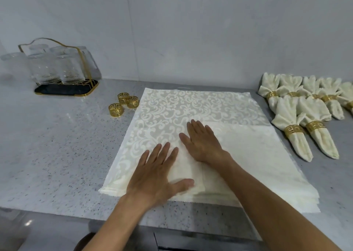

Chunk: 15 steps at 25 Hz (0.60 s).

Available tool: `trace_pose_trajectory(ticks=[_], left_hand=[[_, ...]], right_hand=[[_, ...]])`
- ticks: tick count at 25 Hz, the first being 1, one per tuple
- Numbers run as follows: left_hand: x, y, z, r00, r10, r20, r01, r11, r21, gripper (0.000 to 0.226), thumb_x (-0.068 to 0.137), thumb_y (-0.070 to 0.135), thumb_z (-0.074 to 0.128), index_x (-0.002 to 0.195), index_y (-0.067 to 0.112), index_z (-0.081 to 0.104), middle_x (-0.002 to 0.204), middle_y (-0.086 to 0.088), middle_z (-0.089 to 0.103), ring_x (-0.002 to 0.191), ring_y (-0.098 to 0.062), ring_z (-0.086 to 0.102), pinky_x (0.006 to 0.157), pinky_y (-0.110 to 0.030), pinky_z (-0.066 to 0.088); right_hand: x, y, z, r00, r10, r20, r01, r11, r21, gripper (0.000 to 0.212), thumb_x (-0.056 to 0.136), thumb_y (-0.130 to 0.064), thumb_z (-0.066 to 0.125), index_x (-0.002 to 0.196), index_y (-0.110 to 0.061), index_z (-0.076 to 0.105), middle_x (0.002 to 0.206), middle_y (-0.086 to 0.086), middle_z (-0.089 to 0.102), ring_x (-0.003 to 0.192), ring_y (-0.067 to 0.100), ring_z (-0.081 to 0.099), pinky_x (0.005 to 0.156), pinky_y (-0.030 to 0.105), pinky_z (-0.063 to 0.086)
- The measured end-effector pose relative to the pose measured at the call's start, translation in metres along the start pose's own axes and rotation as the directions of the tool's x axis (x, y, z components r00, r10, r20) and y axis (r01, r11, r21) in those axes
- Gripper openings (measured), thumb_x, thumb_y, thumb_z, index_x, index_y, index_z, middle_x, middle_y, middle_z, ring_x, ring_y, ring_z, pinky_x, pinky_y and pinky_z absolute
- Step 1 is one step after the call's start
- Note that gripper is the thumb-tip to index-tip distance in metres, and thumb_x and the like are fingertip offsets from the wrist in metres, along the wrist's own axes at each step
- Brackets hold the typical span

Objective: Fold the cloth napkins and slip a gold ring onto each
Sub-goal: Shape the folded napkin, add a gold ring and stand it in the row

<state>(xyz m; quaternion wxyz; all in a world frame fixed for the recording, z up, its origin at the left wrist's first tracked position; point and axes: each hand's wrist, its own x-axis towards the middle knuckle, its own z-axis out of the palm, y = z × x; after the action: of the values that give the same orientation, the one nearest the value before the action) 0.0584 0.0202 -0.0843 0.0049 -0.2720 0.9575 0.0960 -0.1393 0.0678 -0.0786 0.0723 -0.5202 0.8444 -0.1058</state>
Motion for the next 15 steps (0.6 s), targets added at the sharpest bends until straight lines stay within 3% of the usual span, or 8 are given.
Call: trace_pose_trajectory(ticks=[2, 4, 6, 8, 12, 14, 15], left_hand=[[0.0, 0.001, -0.002, 1.0, 0.005, 0.018, -0.005, 1.0, -0.012, 0.104, 0.069, 0.097, 0.011, 0.153, 0.04, -0.015, 0.156, 0.018, -0.031, 0.142, -0.003, -0.031, 0.121, -0.038, -0.012], [-0.001, 0.001, -0.003, 1.0, 0.008, 0.019, -0.008, 1.0, -0.012, 0.103, 0.069, 0.097, 0.01, 0.152, 0.042, -0.017, 0.155, 0.019, -0.032, 0.141, -0.002, -0.032, 0.121, -0.038, -0.012], [-0.002, 0.003, -0.005, 0.999, 0.014, 0.03, -0.014, 1.0, -0.007, 0.101, 0.07, 0.096, 0.01, 0.151, 0.043, -0.019, 0.154, 0.02, -0.034, 0.14, -0.001, -0.033, 0.121, -0.037, -0.013], [-0.003, 0.005, -0.007, 0.999, 0.013, 0.035, -0.013, 1.0, -0.011, 0.101, 0.07, 0.096, 0.01, 0.15, 0.043, -0.02, 0.153, 0.02, -0.035, 0.14, -0.001, -0.035, 0.121, -0.037, -0.013], [-0.002, 0.004, -0.006, 0.999, 0.011, 0.046, -0.01, 1.0, -0.018, 0.101, 0.07, 0.097, 0.01, 0.15, 0.044, -0.02, 0.154, 0.02, -0.034, 0.139, -0.001, -0.035, 0.121, -0.037, -0.013], [-0.002, 0.003, -0.006, 0.999, 0.012, 0.04, -0.011, 1.0, -0.021, 0.102, 0.069, 0.098, 0.009, 0.15, 0.043, -0.02, 0.154, 0.02, -0.034, 0.14, -0.001, -0.034, 0.121, -0.037, -0.013], [-0.002, 0.004, -0.006, 0.999, 0.012, 0.04, -0.012, 1.0, -0.019, 0.102, 0.069, 0.098, 0.008, 0.15, 0.043, -0.019, 0.154, 0.02, -0.034, 0.14, -0.001, -0.033, 0.121, -0.037, -0.012]], right_hand=[[-0.002, 0.022, -0.017, 0.99, -0.015, -0.14, 0.026, 0.997, 0.078, 0.055, 0.105, -0.037, 0.027, 0.154, -0.011, 0.025, 0.161, 0.007, 0.023, 0.149, 0.022, 0.017, 0.121, 0.037, 0.014], [-0.003, 0.067, -0.045, 0.98, 0.097, -0.177, -0.092, 0.995, 0.035, 0.053, 0.095, -0.023, 0.045, 0.146, -0.016, 0.037, 0.15, 0.005, 0.041, 0.137, 0.025, 0.038, 0.109, 0.038, 0.033], [-0.011, 0.115, -0.076, 0.967, 0.253, -0.016, -0.249, 0.933, -0.259, 0.057, 0.082, -0.028, 0.055, 0.137, -0.021, 0.04, 0.136, 0.003, 0.05, 0.122, 0.029, 0.048, 0.09, 0.039, 0.039], [-0.02, 0.147, -0.092, 0.931, 0.36, 0.065, -0.29, 0.834, -0.47, 0.06, 0.078, -0.04, 0.056, 0.134, -0.025, 0.041, 0.128, 0.001, 0.054, 0.119, 0.028, 0.049, 0.087, 0.039, 0.036], [-0.023, 0.175, -0.114, 0.872, 0.471, 0.136, -0.388, 0.833, -0.395, 0.064, 0.081, -0.051, 0.061, 0.139, -0.028, 0.046, 0.138, -0.001, 0.053, 0.125, 0.023, 0.05, 0.092, 0.034, 0.038], [-0.026, 0.182, -0.12, 0.877, 0.459, 0.144, -0.386, 0.85, -0.359, 0.047, 0.08, -0.047, 0.066, 0.12, -0.023, 0.06, 0.126, 0.0, 0.06, 0.113, 0.021, 0.057, 0.085, 0.031, 0.044], [-0.031, 0.183, -0.122, 0.898, 0.425, 0.112, -0.377, 0.876, -0.3, 0.028, 0.079, -0.04, 0.067, 0.098, -0.019, 0.064, 0.107, 0.001, 0.064, 0.095, 0.02, 0.06, 0.072, 0.03, 0.044]])
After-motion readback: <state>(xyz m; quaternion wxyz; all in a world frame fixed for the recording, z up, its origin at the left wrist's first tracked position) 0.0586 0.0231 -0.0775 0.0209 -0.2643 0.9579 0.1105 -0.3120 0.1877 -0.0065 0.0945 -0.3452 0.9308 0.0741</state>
